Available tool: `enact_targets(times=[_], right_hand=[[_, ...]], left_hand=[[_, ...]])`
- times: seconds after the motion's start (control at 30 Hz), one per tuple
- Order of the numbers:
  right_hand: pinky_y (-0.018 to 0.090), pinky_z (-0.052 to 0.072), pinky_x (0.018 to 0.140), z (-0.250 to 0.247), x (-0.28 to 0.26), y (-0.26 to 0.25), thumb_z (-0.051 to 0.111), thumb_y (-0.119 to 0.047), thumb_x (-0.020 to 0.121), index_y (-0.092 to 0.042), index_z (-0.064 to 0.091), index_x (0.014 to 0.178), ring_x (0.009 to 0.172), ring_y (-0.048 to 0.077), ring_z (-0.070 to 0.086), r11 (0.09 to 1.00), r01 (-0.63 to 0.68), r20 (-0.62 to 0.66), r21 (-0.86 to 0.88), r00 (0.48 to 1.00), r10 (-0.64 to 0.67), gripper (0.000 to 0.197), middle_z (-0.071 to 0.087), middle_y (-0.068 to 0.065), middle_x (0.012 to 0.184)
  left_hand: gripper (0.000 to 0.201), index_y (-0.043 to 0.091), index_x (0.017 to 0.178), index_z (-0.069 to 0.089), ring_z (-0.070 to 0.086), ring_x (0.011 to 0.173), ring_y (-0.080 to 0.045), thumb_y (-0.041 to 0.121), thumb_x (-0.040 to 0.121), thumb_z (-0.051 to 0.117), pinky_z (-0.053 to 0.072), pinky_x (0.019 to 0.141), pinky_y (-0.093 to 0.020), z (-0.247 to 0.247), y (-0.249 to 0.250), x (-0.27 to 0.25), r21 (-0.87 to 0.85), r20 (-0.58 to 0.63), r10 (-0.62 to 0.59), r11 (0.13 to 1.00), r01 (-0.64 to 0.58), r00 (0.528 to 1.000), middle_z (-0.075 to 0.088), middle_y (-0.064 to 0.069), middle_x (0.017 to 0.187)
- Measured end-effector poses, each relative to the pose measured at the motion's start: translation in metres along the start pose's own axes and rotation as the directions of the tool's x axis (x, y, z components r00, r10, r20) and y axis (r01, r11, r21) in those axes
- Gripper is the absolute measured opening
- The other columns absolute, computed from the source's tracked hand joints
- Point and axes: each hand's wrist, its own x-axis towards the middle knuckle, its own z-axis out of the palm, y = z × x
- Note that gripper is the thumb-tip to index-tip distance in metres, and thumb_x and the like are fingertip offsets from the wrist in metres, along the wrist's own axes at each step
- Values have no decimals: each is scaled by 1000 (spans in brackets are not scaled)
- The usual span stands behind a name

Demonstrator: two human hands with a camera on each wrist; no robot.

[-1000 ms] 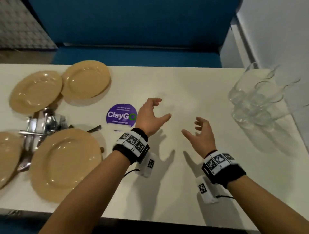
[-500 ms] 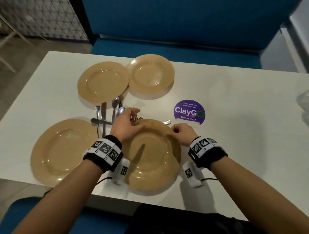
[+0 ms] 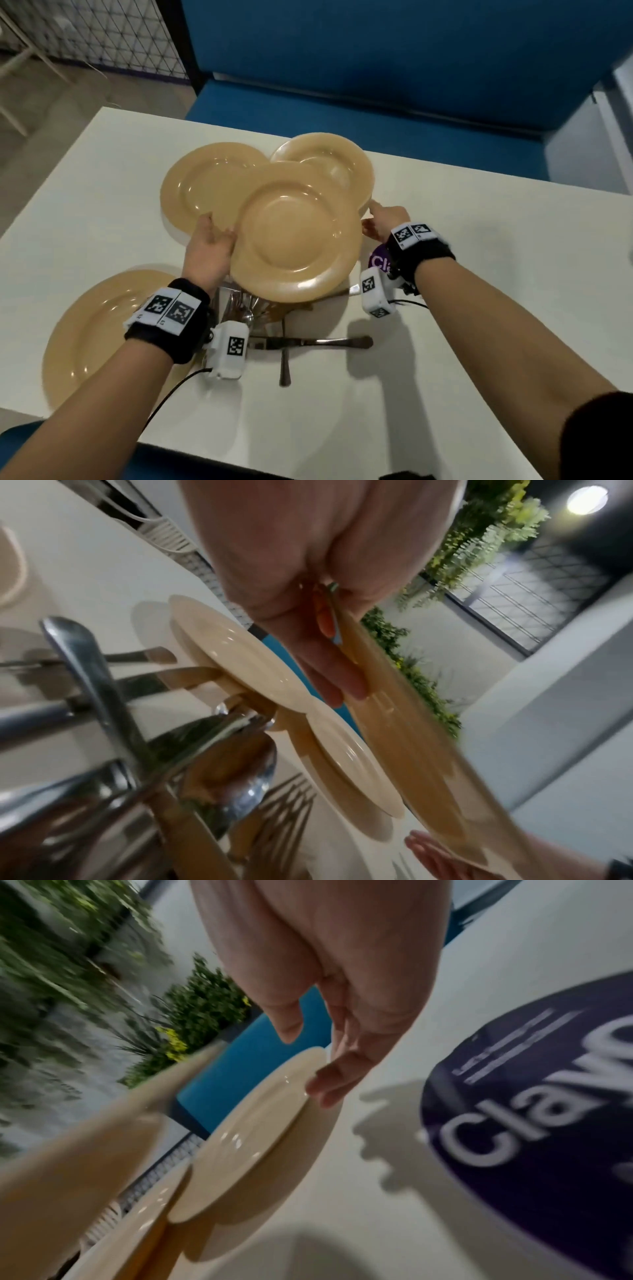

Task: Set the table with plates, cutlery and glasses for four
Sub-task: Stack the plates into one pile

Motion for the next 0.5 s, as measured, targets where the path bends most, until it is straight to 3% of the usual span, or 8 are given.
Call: enact_targets(times=[0.07, 0.13, 0.2, 0.27, 0.33, 0.37, 0.43, 0.5], right_hand=[[38, 57, 81, 12, 19, -4, 59, -27, 84, -4, 62, 67, 65, 25, 64, 997, -28, 33, -66, 999, 30, 29, 66, 7, 60], [32, 59, 67, 20, 28, -7, 59, -16, 85, 2, 65, 84, 61, 22, 62, 997, -40, 78, -68, 996, 45, 19, 64, 5, 55], [22, 56, 60, 23, 32, -9, 52, -6, 91, 9, 57, 116, 62, 16, 59, 998, -28, 153, -62, 988, 37, 29, 60, 6, 68], [22, 56, 64, 16, 32, -11, 45, -1, 94, 10, 43, 131, 64, 15, 57, 1000, 6, 166, 19, 986, -9, 38, 59, 11, 87], [27, 56, 71, 1, 33, -13, 42, 3, 93, 10, 41, 131, 72, 20, 59, 990, 39, 64, 135, 997, -48, 39, 59, 23, 111], [30, 57, 72, -9, 33, -15, 41, 5, 92, 8, 43, 130, 77, 23, 61, 978, 63, -23, 197, 998, -59, 38, 58, 26, 114], [28, 59, 65, -31, 29, -18, 41, 5, 89, 3, 50, 123, 76, 24, 65, 948, 125, -185, 293, 980, -72, 35, 62, 21, 106], [23, 58, 55, -44, 19, -18, 44, 3, 89, 4, 54, 114, 65, 18, 64, 929, 181, -241, 324, 965, -104, 27, 64, 16, 90]], left_hand=[[48, 28, 133, 41, 58, 113, -25, 33, 87, 53, 47, 96, -53, -4, -2, 4, -15, -20, 18, 1000, -18, 1000, 59, 1, 127], [41, 24, 132, 43, 58, 113, -25, 25, 92, 53, 47, 97, -51, -5, -4, 5, -36, -54, 36, 999, -38, 998, 59, -2, 126], [36, 19, 131, 44, 59, 112, -27, 20, 95, 50, 48, 96, -51, -5, -9, 8, -59, -77, 37, 997, -41, 996, 59, -4, 123], [31, 23, 126, 46, 60, 109, -27, 20, 95, 51, 48, 94, -53, -3, -16, 12, -78, -88, 19, 997, -26, 996, 61, -3, 119], [29, 28, 122, 47, 61, 107, -28, 21, 94, 52, 48, 93, -55, -1, -21, 15, -92, -92, -6, 996, -3, 996, 62, -3, 118], [28, 29, 120, 48, 61, 107, -28, 21, 93, 52, 48, 94, -54, 0, -22, 16, -98, -91, -16, 995, 7, 996, 63, -3, 118], [29, 27, 122, 48, 60, 108, -26, 21, 94, 51, 48, 96, -49, 5, -24, 20, -96, -97, -16, 995, 7, 995, 62, -2, 118], [32, 22, 126, 47, 58, 108, -26, 22, 95, 49, 47, 97, -45, 13, -23, 23, -58, -105, 4, 998, -10, 994, 60, -2, 115]])
